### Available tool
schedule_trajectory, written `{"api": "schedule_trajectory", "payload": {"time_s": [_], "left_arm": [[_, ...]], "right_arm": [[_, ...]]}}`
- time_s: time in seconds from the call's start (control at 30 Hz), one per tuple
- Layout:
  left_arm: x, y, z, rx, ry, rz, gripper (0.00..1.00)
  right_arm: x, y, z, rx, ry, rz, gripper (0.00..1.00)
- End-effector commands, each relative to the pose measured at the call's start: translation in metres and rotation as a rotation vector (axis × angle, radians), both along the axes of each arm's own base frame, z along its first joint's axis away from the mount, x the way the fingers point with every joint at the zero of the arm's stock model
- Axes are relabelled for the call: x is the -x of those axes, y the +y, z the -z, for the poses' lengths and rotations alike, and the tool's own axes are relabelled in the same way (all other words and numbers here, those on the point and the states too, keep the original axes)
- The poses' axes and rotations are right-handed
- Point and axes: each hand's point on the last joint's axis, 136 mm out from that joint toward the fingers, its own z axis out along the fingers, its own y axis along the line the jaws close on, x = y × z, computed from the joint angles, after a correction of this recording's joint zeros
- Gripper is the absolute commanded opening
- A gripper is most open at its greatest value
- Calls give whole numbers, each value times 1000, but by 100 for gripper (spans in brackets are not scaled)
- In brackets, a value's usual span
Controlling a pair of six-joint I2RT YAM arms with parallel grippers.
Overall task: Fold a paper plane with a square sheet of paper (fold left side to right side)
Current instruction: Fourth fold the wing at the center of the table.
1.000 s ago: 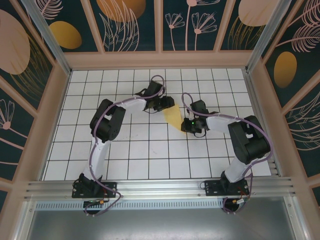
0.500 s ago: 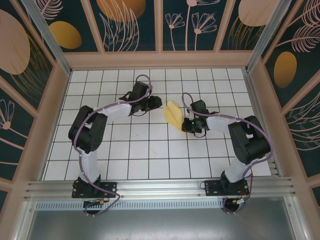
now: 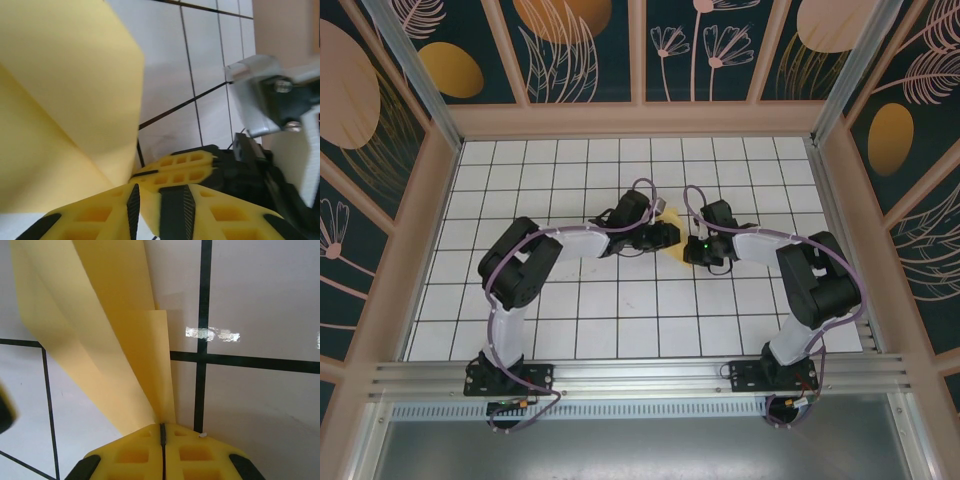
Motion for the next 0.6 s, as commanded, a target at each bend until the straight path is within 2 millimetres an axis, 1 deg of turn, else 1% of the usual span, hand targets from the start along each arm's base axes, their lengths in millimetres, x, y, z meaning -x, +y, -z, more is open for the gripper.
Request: {"api": "schedule_trajectory", "payload": {"time_s": [0.0, 0.13, 0.37, 0.43, 0.57], "left_arm": [[-6, -9, -3, 49, 11, 12, 32], [-5, -15, 0, 81, 29, 27, 30], [-3, -18, 3, 92, 37, 42, 29], [-3, -19, 6, 88, 43, 45, 29], [-8, -19, 23, 60, 63, 27, 28]], "right_arm": [[41, -32, 49, 171, 173, 5, 9], [41, -32, 50, 175, 176, 3, 9], [40, -32, 50, 179, 178, 3, 9], [40, -32, 51, 179, 178, 4, 9], [41, -32, 51, 183, 182, 2, 9]]}}
